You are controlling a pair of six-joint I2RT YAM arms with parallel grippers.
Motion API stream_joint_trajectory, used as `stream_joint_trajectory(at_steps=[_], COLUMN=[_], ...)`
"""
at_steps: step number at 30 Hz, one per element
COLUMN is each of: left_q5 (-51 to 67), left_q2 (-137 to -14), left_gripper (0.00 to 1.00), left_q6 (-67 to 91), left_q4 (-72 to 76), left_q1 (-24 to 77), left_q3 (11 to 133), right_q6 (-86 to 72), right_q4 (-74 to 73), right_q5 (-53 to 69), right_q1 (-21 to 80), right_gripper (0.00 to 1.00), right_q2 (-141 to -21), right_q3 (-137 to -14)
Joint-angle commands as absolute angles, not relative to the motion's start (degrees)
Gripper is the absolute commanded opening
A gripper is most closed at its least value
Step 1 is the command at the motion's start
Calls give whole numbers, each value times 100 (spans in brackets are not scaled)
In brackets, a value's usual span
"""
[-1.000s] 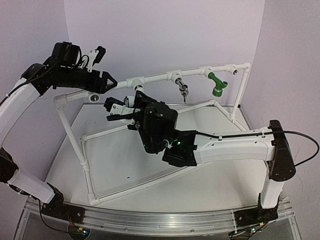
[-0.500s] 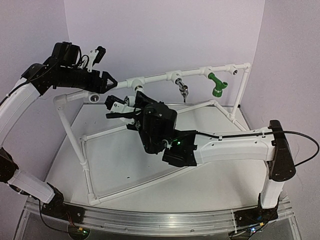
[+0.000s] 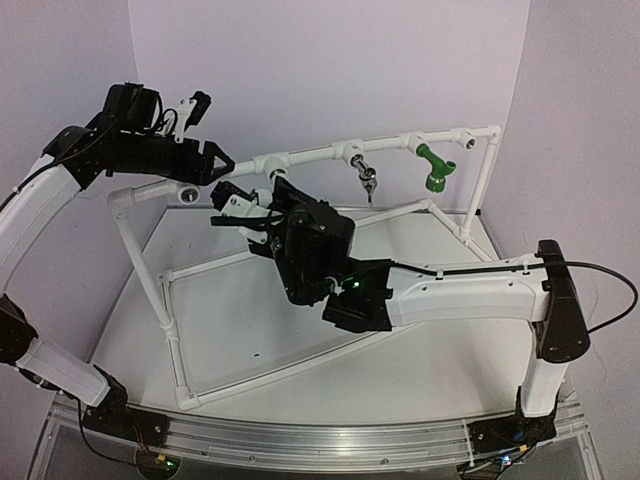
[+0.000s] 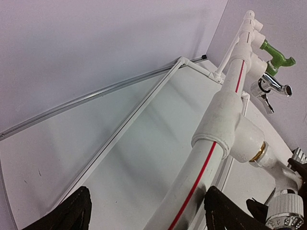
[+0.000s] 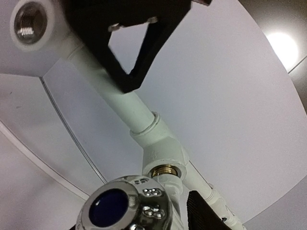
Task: Install the water faucets
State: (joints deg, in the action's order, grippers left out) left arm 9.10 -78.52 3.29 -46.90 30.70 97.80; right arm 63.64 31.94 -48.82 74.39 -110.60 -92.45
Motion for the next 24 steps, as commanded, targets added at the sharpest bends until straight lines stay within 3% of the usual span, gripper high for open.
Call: stream_joint_trajectory(at_steps=[1, 6, 10, 24], left_q5=[941, 982, 1014, 996], left_q2=[-7966, -8039, -8113, -8201], left_gripper=[81, 80, 80, 86], left_q6=[341, 310, 286, 276], left_q4=[-4821, -4851, -4869, -4948], left_q1=[3019, 2982, 2964, 2909], left_q3=[9925, 10001, 10071, 10223], right_q6=[4378, 4857, 5053, 5072], right_q4=[4896, 4878, 4440, 3688], right_q5=[-4583, -3916, -3358, -2968], right_q1=[7409, 7411, 7410, 7416], right_gripper=[62, 80, 88, 98], right_q2=[-10999, -10655, -10405, -9817], right_q3=[-8888, -8248, -7866, -7297])
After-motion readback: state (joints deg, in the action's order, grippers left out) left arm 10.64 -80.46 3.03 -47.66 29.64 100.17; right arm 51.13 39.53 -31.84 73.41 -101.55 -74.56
